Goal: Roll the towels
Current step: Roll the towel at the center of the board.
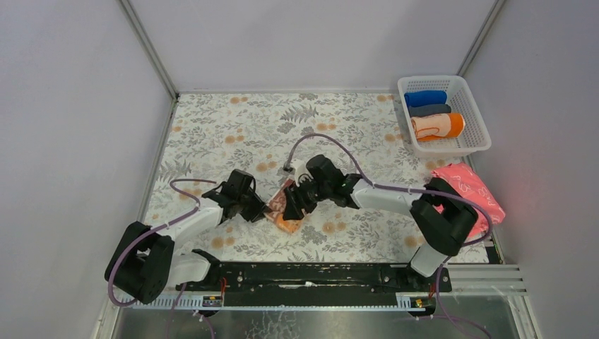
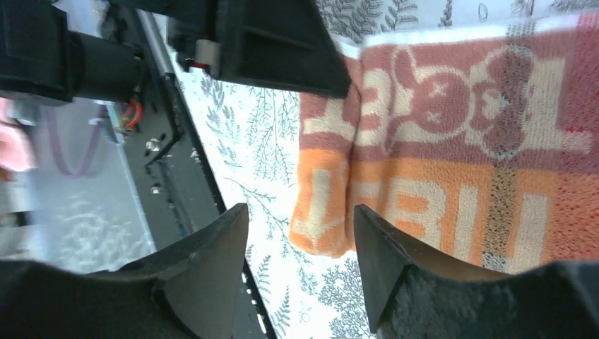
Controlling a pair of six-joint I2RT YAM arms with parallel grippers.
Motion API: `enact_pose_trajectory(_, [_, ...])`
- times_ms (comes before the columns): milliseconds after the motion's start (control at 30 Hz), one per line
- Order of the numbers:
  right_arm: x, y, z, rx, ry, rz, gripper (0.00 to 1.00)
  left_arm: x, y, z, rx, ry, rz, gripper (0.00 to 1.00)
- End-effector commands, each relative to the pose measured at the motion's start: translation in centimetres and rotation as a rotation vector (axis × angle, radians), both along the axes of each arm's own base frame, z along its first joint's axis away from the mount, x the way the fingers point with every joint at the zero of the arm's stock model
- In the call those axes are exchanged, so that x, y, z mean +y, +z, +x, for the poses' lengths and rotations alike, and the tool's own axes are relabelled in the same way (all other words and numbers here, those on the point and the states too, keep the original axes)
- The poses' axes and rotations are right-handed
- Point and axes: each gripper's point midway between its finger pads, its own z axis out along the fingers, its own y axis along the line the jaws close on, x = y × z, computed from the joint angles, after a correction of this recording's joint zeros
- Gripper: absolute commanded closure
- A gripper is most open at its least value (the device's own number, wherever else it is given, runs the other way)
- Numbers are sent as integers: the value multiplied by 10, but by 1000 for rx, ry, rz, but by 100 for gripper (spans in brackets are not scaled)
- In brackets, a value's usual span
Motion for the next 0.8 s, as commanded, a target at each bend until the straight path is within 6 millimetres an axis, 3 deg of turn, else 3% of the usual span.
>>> enact_pose_trajectory(0, [-6,18,0,-376,68,-198,37,1,3,4,2,-14,44,77])
enact_pose_trajectory(233, [15,16,-8,-633,100,-348,37,-2,2,0,30,-23,30,77])
enact_pose_trajectory(433, [25,-11,-21,-701,160,-440,38,-3,3,1,29,-21,26,77])
enact_pose_trajectory(567, [22,-32,-24,-719,181,-521,40,-3,5,3,23,-19,30,77])
enact_pose_trajectory(767, [-1,-63,-18,-759,170,-681,42,-2,6,3,14,-20,33,77])
